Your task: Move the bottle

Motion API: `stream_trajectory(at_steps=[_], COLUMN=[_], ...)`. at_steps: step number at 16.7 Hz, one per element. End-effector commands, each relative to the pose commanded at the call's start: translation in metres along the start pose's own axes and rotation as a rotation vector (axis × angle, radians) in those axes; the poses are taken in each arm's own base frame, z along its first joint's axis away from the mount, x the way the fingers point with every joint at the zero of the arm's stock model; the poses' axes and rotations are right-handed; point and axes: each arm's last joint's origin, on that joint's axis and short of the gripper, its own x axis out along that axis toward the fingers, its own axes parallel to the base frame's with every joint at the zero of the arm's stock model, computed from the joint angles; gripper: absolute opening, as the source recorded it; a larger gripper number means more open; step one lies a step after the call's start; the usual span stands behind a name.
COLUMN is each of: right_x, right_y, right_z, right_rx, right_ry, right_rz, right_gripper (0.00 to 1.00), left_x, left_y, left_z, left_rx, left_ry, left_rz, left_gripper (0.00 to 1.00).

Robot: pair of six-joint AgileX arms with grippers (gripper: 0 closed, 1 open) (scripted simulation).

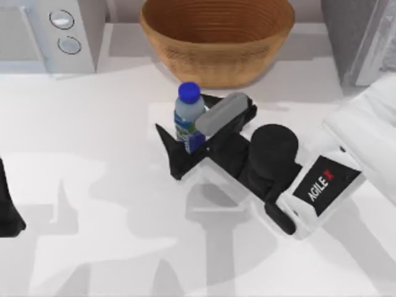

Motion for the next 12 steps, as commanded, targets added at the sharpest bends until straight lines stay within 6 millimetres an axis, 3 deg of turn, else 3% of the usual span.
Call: stream_trajectory(at_steps=[4,12], right_x=[0.0010,0.0010], right_y=[0.0001,0.0001], right_z=[0.0001,0.0001], right_rx=[0.000,0.000], right_ry=[0.001,0.001], right_rz=[0.000,0.000], right_gripper=[1.00,0.40], left_x=[0.0000,0.0000], left_y=[0.0000,0.0000], left_z=[0.0000,0.0000], left_rx=[0.000,0.000], left_ry=[0.000,0.000], left_rz=[0.000,0.000], left_gripper=[1.00,1.00])
